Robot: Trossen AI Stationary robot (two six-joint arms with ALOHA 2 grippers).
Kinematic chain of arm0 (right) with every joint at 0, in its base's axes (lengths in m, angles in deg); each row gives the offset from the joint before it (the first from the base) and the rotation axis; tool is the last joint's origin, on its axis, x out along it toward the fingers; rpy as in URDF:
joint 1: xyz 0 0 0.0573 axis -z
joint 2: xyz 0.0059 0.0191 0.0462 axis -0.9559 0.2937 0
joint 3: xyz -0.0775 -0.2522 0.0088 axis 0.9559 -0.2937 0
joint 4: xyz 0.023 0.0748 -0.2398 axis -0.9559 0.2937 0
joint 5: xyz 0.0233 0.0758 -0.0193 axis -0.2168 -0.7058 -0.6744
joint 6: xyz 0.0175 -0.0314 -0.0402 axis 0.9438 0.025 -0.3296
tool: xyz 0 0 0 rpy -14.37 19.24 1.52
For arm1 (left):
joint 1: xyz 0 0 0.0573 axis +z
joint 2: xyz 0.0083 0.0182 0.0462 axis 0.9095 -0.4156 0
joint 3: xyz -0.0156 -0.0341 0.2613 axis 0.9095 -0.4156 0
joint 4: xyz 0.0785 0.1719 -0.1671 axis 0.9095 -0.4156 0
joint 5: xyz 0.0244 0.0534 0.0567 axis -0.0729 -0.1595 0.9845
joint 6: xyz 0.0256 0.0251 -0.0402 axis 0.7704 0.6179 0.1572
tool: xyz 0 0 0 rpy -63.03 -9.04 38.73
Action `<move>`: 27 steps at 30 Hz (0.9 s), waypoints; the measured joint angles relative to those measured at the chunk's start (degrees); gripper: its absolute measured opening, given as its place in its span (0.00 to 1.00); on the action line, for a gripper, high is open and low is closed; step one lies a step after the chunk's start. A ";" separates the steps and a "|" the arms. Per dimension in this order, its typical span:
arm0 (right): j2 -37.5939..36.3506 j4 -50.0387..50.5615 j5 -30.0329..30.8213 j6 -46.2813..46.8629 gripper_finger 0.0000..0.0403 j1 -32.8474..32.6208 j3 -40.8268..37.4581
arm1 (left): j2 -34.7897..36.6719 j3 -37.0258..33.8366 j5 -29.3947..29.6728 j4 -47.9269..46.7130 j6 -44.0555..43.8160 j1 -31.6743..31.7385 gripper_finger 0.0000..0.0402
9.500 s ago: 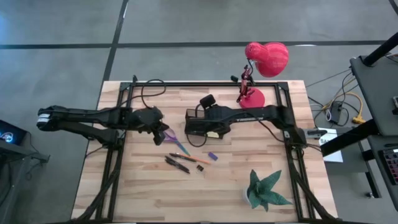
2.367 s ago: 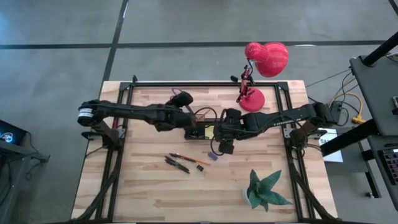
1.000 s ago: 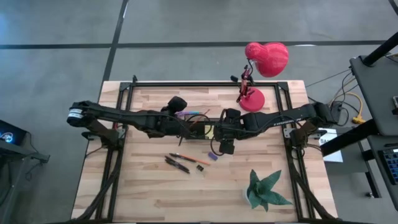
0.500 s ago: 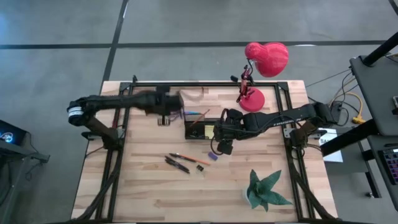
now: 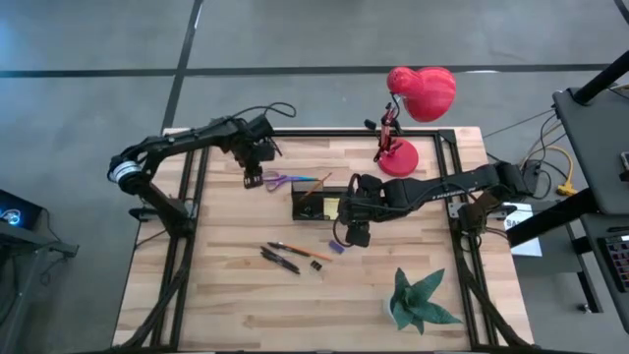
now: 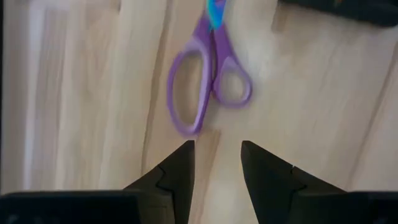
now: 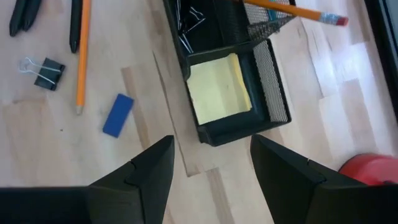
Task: Pick and place office supplies into organizer
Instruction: Put the purple scissors into the black desk organizer
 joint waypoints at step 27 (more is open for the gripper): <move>-0.02 -6.33 0.13 3.83 0.50 1.66 -7.98 | -5.14 -10.57 -0.29 22.19 0.61 -1.65 0.29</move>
